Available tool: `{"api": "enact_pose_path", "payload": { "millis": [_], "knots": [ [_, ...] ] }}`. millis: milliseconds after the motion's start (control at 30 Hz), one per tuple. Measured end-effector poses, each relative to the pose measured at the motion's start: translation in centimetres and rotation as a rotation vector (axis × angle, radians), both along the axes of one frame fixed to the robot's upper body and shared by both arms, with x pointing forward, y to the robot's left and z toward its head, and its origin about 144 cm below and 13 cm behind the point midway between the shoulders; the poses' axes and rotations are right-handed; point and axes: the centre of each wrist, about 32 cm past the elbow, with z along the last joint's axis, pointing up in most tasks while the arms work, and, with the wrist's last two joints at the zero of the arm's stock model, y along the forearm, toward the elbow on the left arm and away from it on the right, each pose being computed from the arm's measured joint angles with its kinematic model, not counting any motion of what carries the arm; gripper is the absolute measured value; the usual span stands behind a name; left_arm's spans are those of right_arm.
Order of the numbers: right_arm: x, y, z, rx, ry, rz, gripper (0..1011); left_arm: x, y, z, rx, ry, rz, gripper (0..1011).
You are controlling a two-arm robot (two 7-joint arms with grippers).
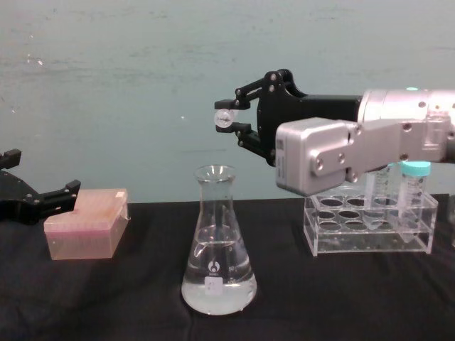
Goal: Pour the liquid from the test tube into the beaker using one hand.
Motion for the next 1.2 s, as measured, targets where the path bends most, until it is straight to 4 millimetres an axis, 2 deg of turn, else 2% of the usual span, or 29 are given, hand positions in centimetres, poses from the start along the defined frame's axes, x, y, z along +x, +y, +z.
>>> {"api": "enact_pose_path", "payload": {
  "millis": [1200],
  "knots": [
    [0.34,-0.08,-0.14,-0.046,-0.074,0.018,202,0.0,0.0,0.0,0.0,0.0,0.0,1000]
  ]
}}
